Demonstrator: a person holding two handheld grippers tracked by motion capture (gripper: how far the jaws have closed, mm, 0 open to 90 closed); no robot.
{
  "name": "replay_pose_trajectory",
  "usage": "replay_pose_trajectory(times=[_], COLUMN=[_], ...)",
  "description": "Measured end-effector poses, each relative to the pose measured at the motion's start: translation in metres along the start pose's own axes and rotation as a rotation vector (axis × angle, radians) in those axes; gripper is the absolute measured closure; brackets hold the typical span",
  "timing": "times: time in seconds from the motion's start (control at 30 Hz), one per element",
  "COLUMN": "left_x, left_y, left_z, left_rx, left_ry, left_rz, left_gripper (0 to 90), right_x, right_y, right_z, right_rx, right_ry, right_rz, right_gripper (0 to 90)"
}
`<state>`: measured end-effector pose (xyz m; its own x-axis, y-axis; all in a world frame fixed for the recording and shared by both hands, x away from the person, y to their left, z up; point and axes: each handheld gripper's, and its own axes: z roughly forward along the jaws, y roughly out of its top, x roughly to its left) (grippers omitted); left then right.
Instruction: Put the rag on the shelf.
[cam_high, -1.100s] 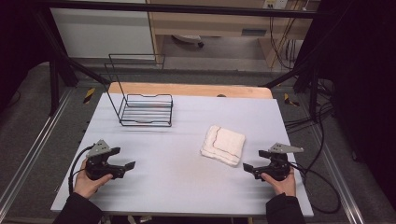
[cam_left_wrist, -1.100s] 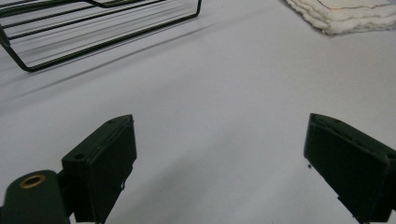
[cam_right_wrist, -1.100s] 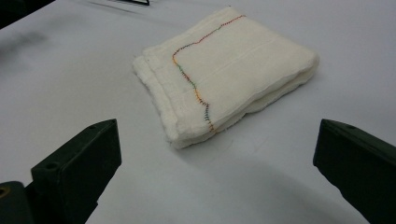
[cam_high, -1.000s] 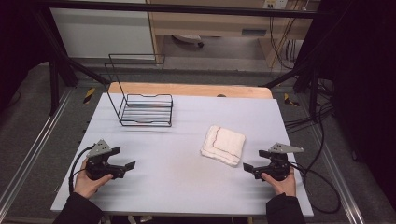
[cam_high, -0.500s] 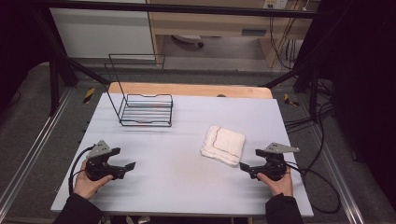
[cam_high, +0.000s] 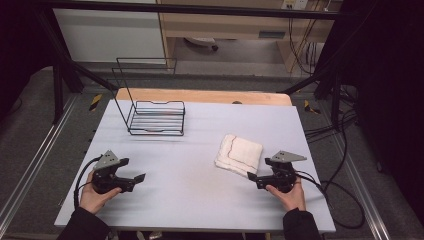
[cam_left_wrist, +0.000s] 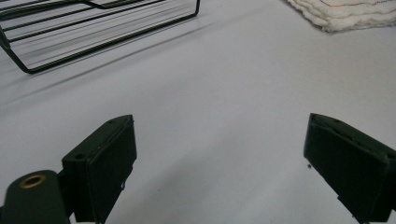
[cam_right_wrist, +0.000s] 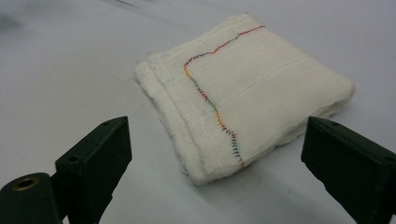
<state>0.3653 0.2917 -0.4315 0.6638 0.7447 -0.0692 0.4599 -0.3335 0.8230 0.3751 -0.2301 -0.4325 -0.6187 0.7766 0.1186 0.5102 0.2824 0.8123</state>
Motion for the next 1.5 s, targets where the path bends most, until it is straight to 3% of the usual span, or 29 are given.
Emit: replay_pose_trajectory(times=[0.17, 0.33, 0.8, 1.1, 1.13, 1.27, 1.4, 1.5], left_x=[-0.001, -0.001, -0.001, -0.001, -0.001, -0.001, -0.001, -0.001], left_y=[0.0, 0.001, 0.0, 0.0, 0.001, 0.001, 0.001, 0.001], left_z=[0.001, 0.002, 0.001, 0.001, 0.001, 0.001, 0.002, 0.002], left_rx=[0.006, 0.007, 0.006, 0.012, 0.01, 0.01, 0.013, 0.012], left_ry=[0.004, 0.005, 0.012, 0.01, 0.009, 0.009, 0.008, 0.008], left_rz=[0.007, 0.004, 0.004, 0.008, 0.009, 0.009, 0.008, 0.009], left_gripper=[9.7, 10.0, 10.5, 10.8, 10.8, 10.9, 11.0, 11.2], right_x=[0.007, 0.014, 0.035, 0.044, 0.046, 0.047, 0.048, 0.05], right_y=[0.005, 0.009, 0.036, 0.043, 0.044, 0.044, 0.042, 0.041], right_z=[0.011, 0.025, 0.07, 0.092, 0.096, 0.1, 0.101, 0.101], right_rx=[0.018, 0.063, 0.097, 0.132, 0.147, 0.151, 0.151, 0.153], right_ry=[0.013, 0.019, 0.027, 0.028, 0.015, 0.001, -0.003, -0.016], right_rz=[-0.034, -0.081, -0.148, -0.197, -0.224, -0.234, -0.278, -0.305], right_gripper=[26.9, 36.2, 47.0, 52.2, 52.5, 53.2, 49.8, 52.5])
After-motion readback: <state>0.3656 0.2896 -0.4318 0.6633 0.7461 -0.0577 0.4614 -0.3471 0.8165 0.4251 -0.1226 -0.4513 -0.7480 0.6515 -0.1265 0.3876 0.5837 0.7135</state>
